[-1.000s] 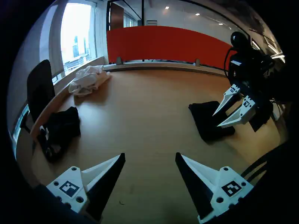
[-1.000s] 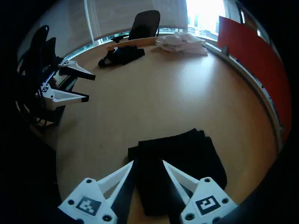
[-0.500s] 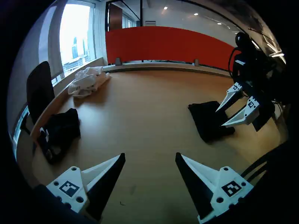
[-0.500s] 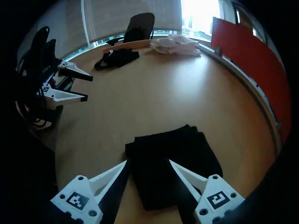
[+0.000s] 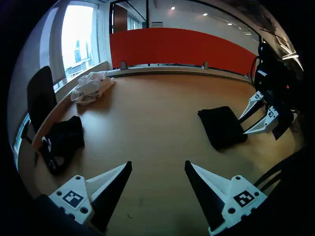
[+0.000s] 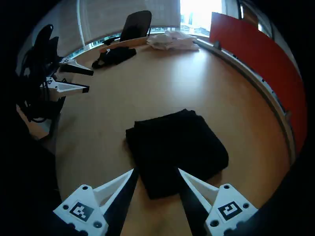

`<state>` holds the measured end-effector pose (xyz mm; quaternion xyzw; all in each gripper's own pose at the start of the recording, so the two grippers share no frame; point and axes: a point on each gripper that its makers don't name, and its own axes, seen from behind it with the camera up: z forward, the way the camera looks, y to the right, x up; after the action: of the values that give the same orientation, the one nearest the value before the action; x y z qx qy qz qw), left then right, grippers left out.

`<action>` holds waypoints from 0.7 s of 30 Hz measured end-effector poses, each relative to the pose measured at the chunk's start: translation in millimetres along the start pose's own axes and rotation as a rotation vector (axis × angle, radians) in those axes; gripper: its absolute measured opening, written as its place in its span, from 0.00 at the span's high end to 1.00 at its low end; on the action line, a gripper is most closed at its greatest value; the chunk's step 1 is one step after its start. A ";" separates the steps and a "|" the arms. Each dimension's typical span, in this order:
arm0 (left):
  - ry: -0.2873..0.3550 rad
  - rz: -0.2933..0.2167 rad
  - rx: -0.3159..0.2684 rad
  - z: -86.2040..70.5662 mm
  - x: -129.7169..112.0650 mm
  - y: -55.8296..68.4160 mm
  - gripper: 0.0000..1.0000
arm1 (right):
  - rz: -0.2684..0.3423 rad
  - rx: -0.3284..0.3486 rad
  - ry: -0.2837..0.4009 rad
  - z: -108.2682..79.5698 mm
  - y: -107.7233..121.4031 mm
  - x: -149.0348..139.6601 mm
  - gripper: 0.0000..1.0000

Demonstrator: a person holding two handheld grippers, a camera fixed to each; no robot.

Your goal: Fold towel

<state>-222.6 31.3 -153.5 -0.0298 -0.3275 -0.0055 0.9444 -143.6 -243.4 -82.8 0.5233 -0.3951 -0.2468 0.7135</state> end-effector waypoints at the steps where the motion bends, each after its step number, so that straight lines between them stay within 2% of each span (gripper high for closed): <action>1: 0.000 0.002 0.000 0.0 0.0 0.0 0.00 | 0.003 -0.004 -0.001 -1.0 0.6 -1.7 0.32; 9: 0.002 0.005 0.003 -0.8 0.0 -0.3 0.00 | 0.025 -0.038 -0.009 -6.1 2.6 -15.6 0.32; 21: 0.005 0.008 0.003 -2.1 0.5 1.5 0.00 | 0.062 -0.073 -0.037 -2.3 -4.2 -41.4 0.32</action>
<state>-220.9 32.7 -154.9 -0.0298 -0.3251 -0.0015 0.9452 -164.9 -211.8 -99.7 0.4799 -0.4152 -0.2483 0.7319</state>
